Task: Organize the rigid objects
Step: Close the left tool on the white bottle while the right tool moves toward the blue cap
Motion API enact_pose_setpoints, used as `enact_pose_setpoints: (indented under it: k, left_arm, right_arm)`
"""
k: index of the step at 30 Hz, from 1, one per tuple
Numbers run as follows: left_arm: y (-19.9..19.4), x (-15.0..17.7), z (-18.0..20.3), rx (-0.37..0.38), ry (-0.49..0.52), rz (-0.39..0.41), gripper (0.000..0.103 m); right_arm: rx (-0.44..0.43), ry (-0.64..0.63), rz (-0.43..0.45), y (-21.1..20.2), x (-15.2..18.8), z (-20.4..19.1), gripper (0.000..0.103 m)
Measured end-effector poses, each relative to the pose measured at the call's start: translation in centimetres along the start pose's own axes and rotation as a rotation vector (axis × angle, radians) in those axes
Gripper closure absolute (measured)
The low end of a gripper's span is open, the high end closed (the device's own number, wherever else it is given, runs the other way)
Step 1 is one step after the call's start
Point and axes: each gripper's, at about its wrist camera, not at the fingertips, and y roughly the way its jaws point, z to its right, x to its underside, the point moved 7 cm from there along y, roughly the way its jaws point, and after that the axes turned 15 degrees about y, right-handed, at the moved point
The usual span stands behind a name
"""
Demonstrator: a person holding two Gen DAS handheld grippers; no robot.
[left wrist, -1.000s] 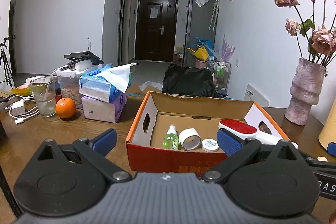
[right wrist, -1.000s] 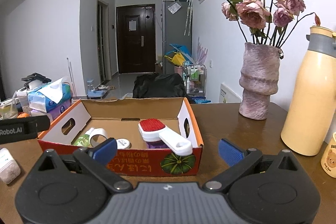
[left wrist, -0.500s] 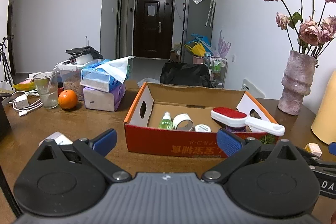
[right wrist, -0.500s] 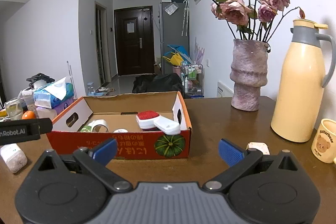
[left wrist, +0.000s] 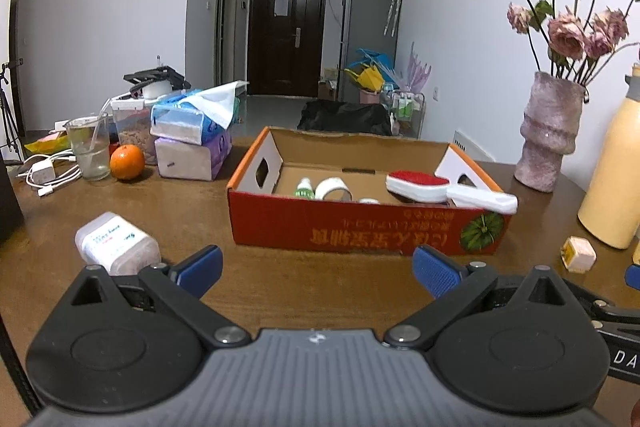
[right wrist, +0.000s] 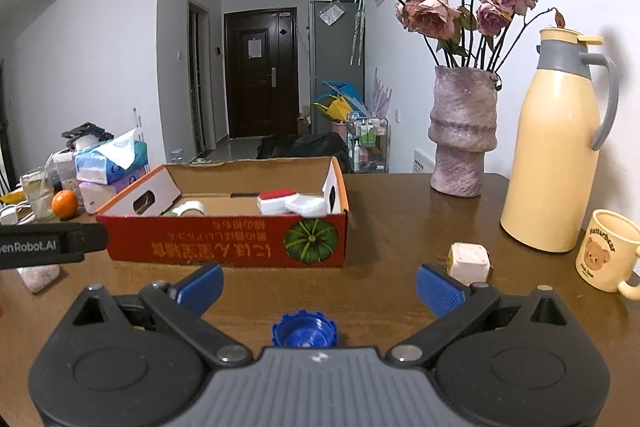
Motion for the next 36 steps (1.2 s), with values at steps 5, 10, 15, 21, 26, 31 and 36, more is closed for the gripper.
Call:
enact_pose_setpoints:
  k: [5,10,15,21,26,31,36]
  left_arm:
    - [-0.2,1.3,0.6,0.007,0.006,-0.033,0.000]
    - [0.0,2.7,1.4,0.010,0.020,-0.072,0.000]
    - [0.3,4.2,2.3,0.018,0.044,-0.116,0.000]
    - [1.0,5.6,3.1,0.020,0.066,-0.167,0.000]
    - [1.6,6.3,3.5,0.013,0.073,-0.201,0.000]
    - [2.2,6.8,3.9,0.013,0.081,-0.226,0.000]
    - [2.5,7.1,4.1,0.022,0.074,-0.241,0.008]
  right_arm:
    - [0.008,-0.006,-0.023,-0.3,1.2,1.0,0.000]
    - [0.016,-0.003,-0.043,-0.4,2.3,1.8,0.000]
    - [0.022,-0.005,-0.057,-0.4,3.1,2.5,0.000]
    - [0.026,-0.004,-0.071,-0.4,3.8,3.3,0.000]
    - [0.024,0.007,-0.078,-0.3,4.2,3.6,0.000]
    - [0.025,0.006,-0.083,-0.2,4.6,3.5,0.000]
    - [0.025,-0.004,-0.089,0.0,5.0,3.3,0.000]
